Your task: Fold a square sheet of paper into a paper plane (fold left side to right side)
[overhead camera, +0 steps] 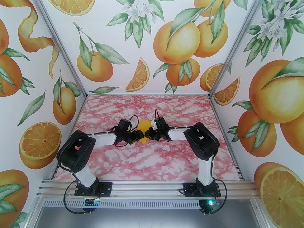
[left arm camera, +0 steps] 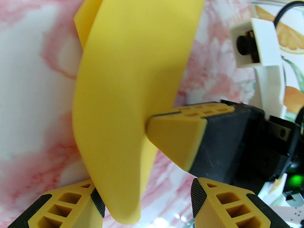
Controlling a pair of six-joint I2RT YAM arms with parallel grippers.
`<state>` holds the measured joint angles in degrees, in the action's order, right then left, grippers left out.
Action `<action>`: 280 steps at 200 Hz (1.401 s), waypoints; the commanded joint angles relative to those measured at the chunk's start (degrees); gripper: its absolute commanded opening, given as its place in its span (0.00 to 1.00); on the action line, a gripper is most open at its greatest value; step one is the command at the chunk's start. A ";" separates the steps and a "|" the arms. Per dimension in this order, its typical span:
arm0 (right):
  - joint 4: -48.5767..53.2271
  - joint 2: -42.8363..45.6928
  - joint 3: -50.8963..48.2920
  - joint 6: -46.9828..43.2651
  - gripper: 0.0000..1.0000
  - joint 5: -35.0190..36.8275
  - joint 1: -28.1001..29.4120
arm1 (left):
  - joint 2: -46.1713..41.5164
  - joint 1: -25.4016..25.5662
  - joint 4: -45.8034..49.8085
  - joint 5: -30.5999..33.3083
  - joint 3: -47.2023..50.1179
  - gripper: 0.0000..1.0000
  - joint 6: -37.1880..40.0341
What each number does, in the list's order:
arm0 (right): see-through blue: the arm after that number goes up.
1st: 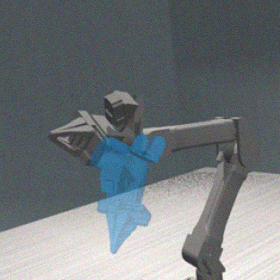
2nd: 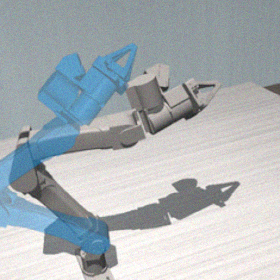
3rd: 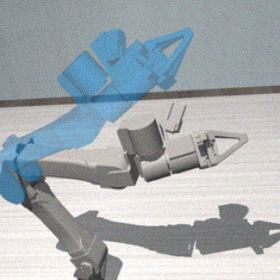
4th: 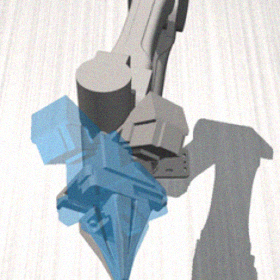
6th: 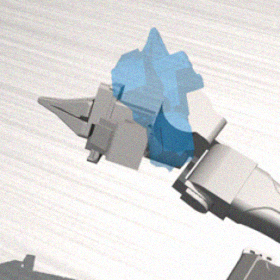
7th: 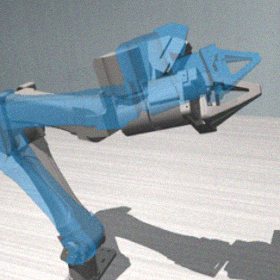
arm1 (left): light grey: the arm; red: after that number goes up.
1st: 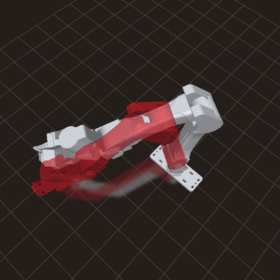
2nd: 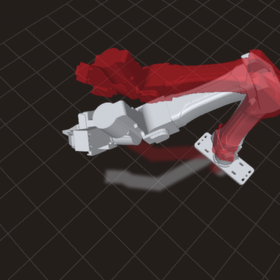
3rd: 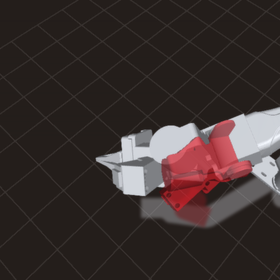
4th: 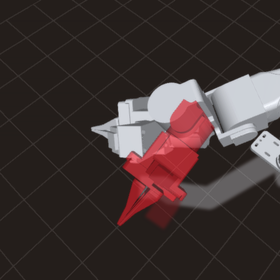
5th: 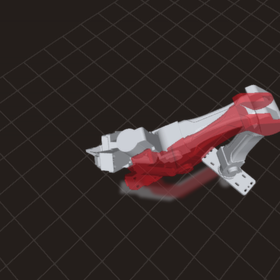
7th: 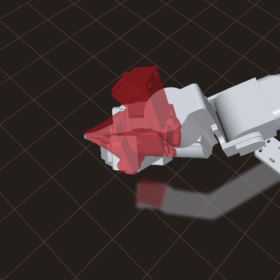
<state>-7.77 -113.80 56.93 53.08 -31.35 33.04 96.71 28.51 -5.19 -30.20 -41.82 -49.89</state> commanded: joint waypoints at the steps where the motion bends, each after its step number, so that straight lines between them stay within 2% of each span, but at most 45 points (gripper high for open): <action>1: 3.02 -0.36 -1.37 -1.14 0.04 1.47 0.22 | -4.44 0.23 -5.82 -2.47 2.49 0.62 -2.58; 32: 2.94 -0.55 -1.27 -1.14 0.04 1.31 0.20 | -6.40 -0.43 -4.50 -0.97 3.25 0.62 -1.94; 114: 2.85 -0.21 -1.64 -0.96 0.04 1.47 0.26 | -4.37 -2.41 1.05 4.05 -4.00 0.60 4.24; 147: 3.20 -0.12 -1.64 -1.22 0.04 1.57 0.21 | -3.41 -2.42 0.28 2.16 -4.89 0.56 4.71; 221: 3.44 -0.33 -1.47 -1.22 0.04 1.73 0.21 | 0.59 -0.34 -4.43 -0.23 -5.28 0.57 2.56; 247: 3.46 -0.26 -1.55 -1.22 0.04 1.91 0.17 | -1.16 -0.30 0.60 1.90 -5.13 0.57 4.16; 280: 3.22 -0.43 -1.31 -1.31 0.04 1.69 0.11 | -3.86 -0.30 11.29 7.93 -5.20 0.43 8.55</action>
<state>-7.81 -113.78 56.88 52.75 -31.33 33.04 95.96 28.14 -1.67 -26.52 -45.54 -44.93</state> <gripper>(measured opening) 0.044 0.484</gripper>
